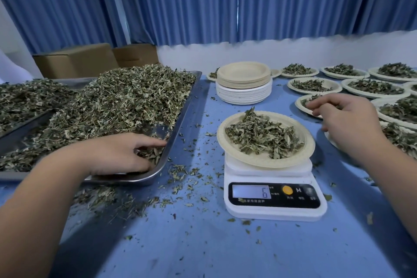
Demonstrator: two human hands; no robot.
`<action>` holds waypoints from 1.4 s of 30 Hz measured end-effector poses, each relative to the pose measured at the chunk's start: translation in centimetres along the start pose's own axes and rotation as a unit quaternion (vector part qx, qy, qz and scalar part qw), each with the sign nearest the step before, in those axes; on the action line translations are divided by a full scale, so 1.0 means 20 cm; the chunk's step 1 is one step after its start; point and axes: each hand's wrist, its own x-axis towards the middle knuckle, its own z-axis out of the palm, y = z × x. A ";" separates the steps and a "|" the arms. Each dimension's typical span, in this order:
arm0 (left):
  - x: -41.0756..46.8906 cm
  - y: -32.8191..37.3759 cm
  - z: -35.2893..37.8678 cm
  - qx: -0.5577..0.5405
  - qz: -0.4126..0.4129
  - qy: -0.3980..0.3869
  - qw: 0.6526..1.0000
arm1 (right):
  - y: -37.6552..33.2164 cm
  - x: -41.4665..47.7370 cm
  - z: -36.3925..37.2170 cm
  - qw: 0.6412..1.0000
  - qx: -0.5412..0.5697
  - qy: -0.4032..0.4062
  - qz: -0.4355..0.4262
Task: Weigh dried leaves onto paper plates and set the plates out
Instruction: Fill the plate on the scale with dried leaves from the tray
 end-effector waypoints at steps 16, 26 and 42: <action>0.08 -0.07 0.04 0.069 0.027 0.181 0.981 | 0.02 -0.01 -0.02 0.999 -0.029 0.005 -0.014; 0.10 -0.08 0.06 0.011 0.029 0.269 0.963 | 0.02 -0.02 -0.02 0.999 -0.033 0.000 -0.026; 0.09 -0.07 0.06 -0.026 0.054 0.298 0.953 | 0.02 -0.01 -0.03 0.999 -0.029 0.000 -0.024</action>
